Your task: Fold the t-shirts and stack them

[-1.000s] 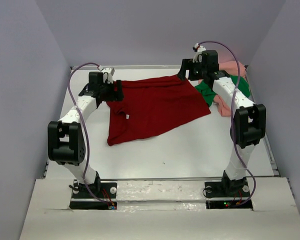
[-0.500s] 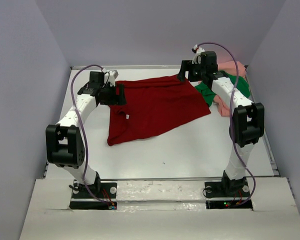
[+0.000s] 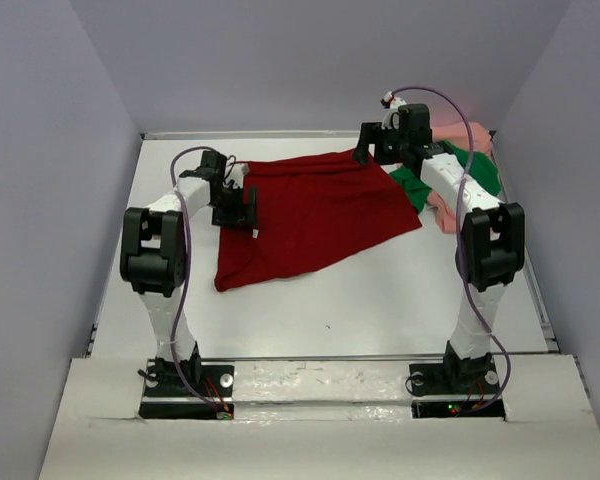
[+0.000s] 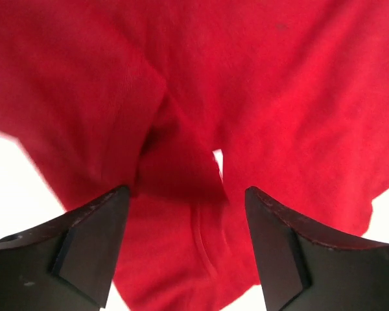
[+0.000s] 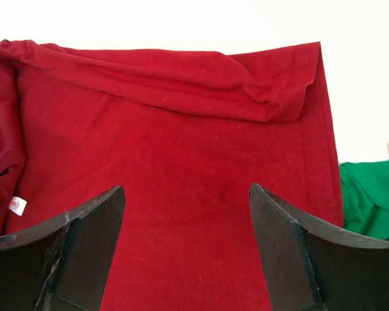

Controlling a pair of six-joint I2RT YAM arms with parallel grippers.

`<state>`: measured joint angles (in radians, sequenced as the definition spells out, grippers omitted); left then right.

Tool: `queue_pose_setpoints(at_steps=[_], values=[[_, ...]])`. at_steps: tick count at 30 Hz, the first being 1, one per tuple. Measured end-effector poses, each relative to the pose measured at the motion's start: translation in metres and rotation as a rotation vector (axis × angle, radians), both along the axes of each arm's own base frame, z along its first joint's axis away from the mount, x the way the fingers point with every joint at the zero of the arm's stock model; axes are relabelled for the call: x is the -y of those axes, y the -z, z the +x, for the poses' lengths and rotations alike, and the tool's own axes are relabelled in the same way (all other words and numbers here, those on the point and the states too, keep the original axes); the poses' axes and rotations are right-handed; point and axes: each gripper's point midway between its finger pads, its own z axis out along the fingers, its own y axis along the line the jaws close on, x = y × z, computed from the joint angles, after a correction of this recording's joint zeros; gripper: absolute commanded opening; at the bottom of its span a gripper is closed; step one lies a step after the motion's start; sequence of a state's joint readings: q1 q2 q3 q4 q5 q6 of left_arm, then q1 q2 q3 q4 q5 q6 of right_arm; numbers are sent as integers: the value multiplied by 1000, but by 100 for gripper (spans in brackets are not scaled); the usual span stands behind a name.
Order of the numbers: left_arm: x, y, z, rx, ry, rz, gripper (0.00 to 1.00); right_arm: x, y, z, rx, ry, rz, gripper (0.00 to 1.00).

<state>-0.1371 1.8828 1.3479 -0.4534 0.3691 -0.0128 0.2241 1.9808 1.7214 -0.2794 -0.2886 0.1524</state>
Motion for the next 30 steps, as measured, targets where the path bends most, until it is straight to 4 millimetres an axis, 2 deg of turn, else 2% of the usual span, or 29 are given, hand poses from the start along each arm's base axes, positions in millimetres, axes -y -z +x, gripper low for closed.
queue_pose_setpoints(at_steps=[4, 6, 8, 9, 11, 12, 13, 19, 22, 25, 30], values=[[9, 23, 7, -67, 35, 17, 81, 0, 7, 1, -14, 1, -3, 82], [17, 19, 11, -46, 54, 17, 71, 0, 8, 0, -18, 0, -3, 82], [26, 20, 9, -42, 79, 23, 56, 0, 9, 0, -19, 0, -3, 82], [29, 21, 7, -44, 87, 24, 27, 0, 9, 0, -18, 0, -3, 82], [34, 26, 5, -52, 106, 35, 7, -1, 9, 0, -19, -2, -3, 82], [35, 27, 4, -55, 107, 39, 6, 0, 9, 0, -19, -3, -2, 82], [35, 28, 4, -53, 111, 45, 0, -1, 9, 0, -19, -5, -2, 82], [27, 30, 5, -50, 86, 83, 0, -1, 8, 0, -18, -9, -2, 82], [19, 25, 4, -37, 69, 109, 0, -1, 9, 0, -18, -10, -2, 82], [12, 11, 4, -5, 57, 126, 0, -2, 8, 0, -16, -13, -3, 82], [-10, -34, 8, 99, 13, 150, 0, -2, 8, -1, -17, -17, -1, 82]])
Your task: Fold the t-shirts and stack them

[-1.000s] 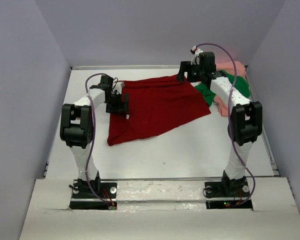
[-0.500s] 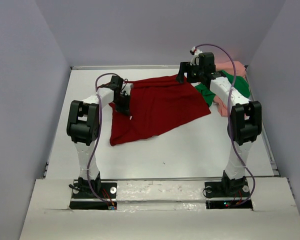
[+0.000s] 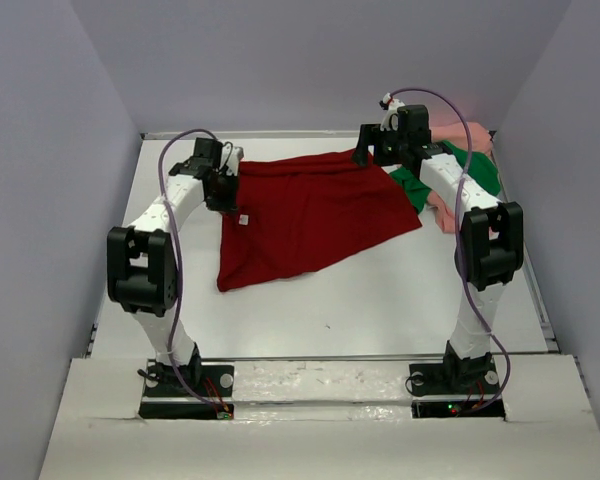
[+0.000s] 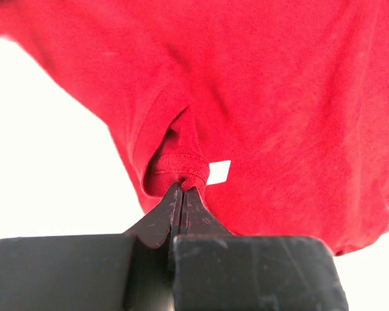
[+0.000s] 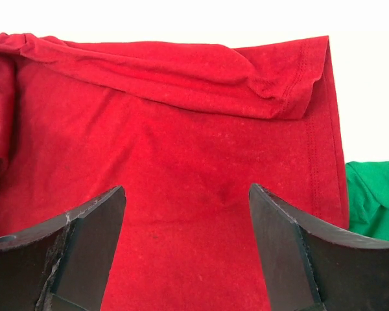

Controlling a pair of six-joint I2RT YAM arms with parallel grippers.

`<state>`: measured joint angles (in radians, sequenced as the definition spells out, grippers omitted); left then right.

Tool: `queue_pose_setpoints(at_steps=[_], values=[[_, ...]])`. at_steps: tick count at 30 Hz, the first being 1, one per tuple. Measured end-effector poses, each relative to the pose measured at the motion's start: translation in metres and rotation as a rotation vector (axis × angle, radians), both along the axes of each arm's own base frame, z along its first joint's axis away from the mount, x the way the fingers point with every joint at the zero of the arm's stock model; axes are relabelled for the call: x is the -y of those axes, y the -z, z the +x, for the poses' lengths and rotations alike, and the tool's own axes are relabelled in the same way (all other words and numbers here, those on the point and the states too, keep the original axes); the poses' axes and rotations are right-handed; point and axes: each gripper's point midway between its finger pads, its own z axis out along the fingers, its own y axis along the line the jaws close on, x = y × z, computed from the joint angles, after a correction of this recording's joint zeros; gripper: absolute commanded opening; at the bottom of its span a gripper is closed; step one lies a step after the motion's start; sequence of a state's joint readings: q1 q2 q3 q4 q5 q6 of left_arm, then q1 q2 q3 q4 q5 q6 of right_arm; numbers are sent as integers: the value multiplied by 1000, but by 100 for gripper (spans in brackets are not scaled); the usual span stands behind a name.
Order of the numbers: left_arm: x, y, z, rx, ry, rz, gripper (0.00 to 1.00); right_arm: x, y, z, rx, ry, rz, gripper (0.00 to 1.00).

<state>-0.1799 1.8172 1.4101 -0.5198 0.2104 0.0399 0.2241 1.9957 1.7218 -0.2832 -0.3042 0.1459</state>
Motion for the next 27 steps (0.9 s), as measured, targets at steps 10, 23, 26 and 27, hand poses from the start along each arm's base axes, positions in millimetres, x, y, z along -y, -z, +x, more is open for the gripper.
queue_pose_setpoints(at_steps=[10, 23, 26, 27], values=[[-81, -35, -11, 79, -142, 80, 0, -1, 0, -1, -1, -6, 4, 82], [-181, 5, -64, -40, -302, 183, 0, -2, 1, -1, -2, -14, 5, 81], [-220, -1, -70, -19, -372, 212, 0, -2, 1, -2, -1, -16, 6, 81], [-229, -2, -71, -16, -389, 221, 3, -3, 1, -2, -1, -17, 7, 81]])
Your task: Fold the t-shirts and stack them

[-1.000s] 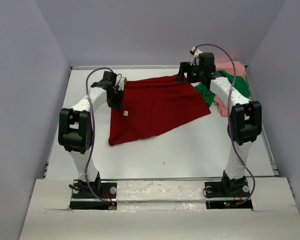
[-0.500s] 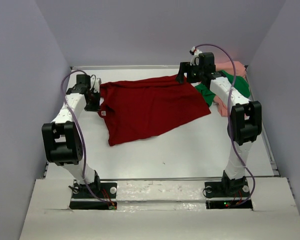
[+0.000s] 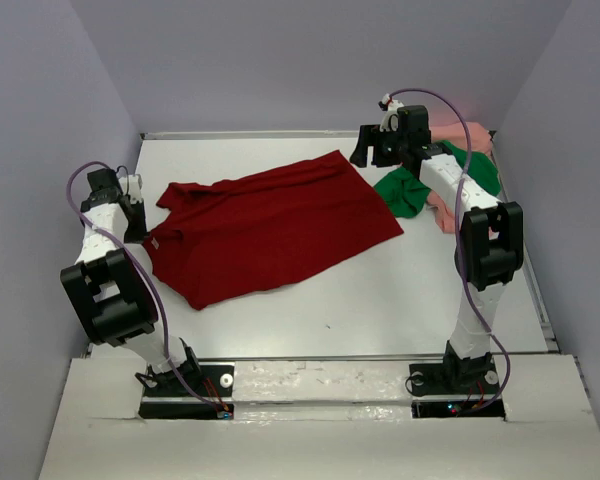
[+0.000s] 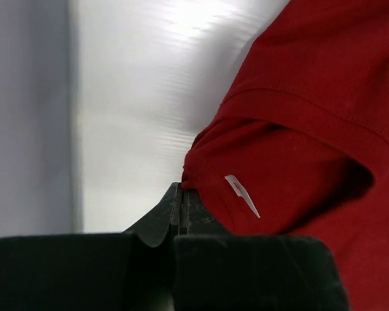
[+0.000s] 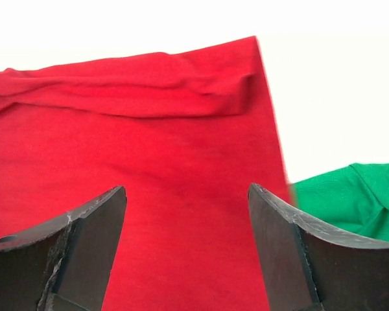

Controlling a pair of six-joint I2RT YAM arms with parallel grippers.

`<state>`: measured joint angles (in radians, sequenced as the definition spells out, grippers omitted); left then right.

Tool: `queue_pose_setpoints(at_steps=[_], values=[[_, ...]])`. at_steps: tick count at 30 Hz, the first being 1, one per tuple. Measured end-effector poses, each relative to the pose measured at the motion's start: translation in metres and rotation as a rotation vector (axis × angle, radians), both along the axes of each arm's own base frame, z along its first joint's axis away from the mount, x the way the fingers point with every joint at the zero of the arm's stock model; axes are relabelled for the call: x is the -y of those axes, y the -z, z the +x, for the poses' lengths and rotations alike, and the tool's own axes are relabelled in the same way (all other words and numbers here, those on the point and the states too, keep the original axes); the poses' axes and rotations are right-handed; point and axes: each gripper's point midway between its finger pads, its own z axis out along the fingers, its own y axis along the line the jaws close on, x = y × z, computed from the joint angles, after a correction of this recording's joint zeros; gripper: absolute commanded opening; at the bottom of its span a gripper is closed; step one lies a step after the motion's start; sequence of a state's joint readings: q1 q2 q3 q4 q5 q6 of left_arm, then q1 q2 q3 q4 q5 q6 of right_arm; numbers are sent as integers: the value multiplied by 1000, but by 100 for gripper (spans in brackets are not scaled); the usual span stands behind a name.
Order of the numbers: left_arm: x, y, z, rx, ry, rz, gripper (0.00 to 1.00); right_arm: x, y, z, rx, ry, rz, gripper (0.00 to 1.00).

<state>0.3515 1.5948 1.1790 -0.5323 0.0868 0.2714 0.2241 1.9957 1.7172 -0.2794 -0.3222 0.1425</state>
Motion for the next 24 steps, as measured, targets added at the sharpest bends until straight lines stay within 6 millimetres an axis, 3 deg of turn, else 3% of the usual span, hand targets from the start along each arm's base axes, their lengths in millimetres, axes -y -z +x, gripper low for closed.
queue_pose_setpoints(at_steps=[1, 2, 3, 6, 10, 15, 24], values=[[-11, -1, -2, 3, -18, 12, 11, 0, 0, 0, 0, -1, 0, 81], [-19, -1, -4, 4, -31, 22, 26, 0, 1, 0, -2, -1, 0, 81], [-29, -2, -8, 1, -42, 40, 64, -1, 1, -1, -3, -4, 2, 81], [-40, -3, -9, 4, -41, 69, 99, -2, 3, -3, -9, -13, 7, 83], [-40, -5, 0, 38, -19, 79, 99, -4, 3, -4, -11, -23, 12, 85], [-26, -9, 16, 97, 15, 47, 99, -5, 3, -5, -12, -30, 17, 85], [44, -29, 72, 272, 130, -21, 98, -6, 3, -5, -13, -37, 21, 85]])
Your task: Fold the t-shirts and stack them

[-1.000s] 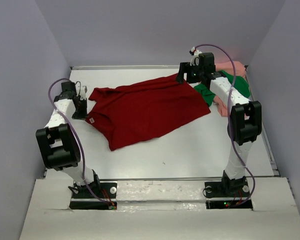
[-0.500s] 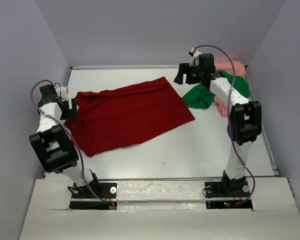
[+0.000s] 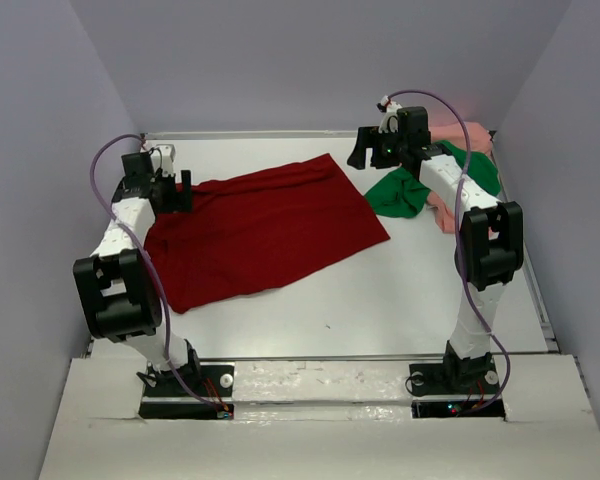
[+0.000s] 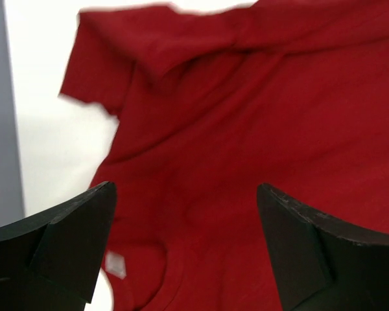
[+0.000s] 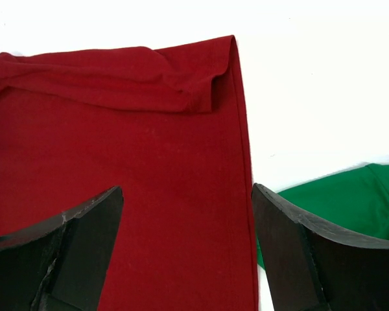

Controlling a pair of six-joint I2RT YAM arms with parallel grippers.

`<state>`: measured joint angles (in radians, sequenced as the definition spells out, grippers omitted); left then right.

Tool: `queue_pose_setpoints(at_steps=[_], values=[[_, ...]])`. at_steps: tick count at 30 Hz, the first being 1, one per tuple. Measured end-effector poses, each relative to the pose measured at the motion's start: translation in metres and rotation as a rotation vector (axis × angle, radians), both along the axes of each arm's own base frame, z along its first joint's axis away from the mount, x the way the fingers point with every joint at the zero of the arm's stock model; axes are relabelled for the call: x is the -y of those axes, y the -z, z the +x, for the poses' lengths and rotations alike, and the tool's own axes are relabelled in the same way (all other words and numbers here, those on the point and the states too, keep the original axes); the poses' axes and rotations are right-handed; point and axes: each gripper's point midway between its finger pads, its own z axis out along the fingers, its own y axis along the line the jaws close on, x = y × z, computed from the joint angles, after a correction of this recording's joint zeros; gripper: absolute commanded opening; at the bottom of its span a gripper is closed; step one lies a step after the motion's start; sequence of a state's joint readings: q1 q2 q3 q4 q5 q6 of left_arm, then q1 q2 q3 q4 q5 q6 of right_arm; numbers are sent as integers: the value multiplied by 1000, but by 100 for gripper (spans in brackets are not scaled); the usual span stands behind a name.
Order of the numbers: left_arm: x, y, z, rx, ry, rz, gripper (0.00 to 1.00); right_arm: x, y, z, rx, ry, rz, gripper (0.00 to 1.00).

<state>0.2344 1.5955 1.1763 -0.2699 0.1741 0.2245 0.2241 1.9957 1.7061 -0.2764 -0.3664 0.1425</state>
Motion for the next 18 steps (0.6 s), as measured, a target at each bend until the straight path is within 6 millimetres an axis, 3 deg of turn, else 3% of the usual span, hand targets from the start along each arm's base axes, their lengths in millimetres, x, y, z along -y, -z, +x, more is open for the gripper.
queue_pose_setpoints(at_steps=[3, 5, 7, 13, 18], values=[[24, -6, 22, 70, 32, -8, 96, 0, 0, 0, 0, -1, 0, 85], [30, -1, 31, 78, 36, -10, 94, 0, 1, 0, -1, -2, -1, 85], [27, 12, 40, 71, 13, -7, 84, 0, 1, 0, 0, -4, -4, 85], [11, 51, 57, 9, -60, 10, 83, -1, 1, -1, 1, -10, -1, 85], [4, 48, 75, 51, -91, 24, 82, -1, 1, -1, 1, -11, -1, 85]])
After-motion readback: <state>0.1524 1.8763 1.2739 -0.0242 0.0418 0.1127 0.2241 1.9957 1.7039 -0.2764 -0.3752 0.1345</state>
